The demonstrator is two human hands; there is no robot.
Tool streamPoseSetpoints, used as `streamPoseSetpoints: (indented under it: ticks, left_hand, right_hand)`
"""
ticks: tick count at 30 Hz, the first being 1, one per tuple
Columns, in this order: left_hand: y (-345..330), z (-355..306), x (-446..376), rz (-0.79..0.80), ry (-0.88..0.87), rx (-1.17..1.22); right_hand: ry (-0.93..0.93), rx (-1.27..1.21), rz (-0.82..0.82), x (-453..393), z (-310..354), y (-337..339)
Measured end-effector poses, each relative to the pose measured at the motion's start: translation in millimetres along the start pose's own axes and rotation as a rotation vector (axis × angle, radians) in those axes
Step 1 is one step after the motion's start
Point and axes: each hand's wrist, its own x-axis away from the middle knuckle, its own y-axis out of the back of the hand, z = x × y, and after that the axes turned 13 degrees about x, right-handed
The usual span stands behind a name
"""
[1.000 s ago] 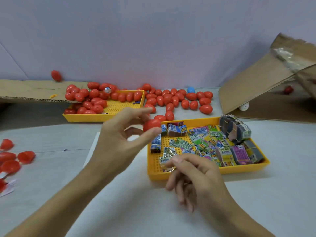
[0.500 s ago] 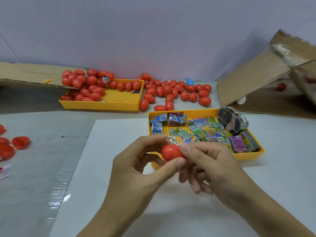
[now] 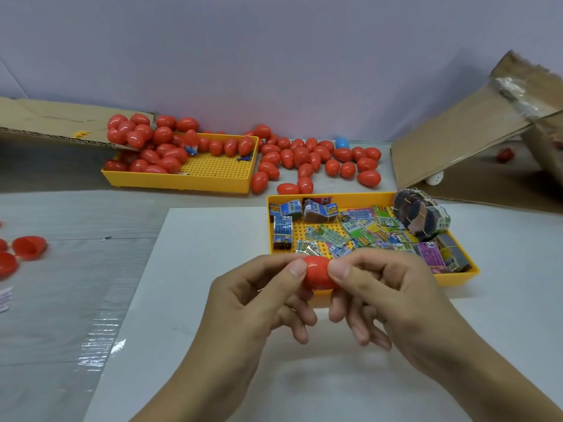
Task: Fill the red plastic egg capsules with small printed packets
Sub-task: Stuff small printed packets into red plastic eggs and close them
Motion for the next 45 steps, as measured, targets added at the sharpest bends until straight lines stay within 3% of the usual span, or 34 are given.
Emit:
streamPoseSetpoints:
  ticks: [5, 11, 24, 36, 38, 41, 45]
  left_hand:
    - [0, -2, -1, -0.010, 0.048, 0.003]
    - [5, -1, -2, -0.013, 0.034, -0.041]
    - [7, 0, 1, 0.015, -0.111, -0.097]
    - [7, -2, -2, 0.067, -0.191, -0.102]
    - [10, -8, -7, 0.004, -0.258, -0.108]
    - [21, -20, -16, -0.113, -0.362, -0.085]
    - [26, -20, -20, -0.177, -0.377, -0.120]
  right_hand:
    - [0.122, 0.199, -0.111, 4, 1, -3]
    - [0.220, 0.307, -0.112, 5, -1, -4]
    - [0.064, 0.012, -0.089, -1, -4, -3]
    - [0.123, 0.100, -0.089, -1, -4, 3]
    - [0.167, 0.229, -0.166, -3, -4, 13]
    - [0.162, 0.738, -0.292, -8, -8, 33]
    - [0.080, 1.284, -0.011, -12, -18, 33]
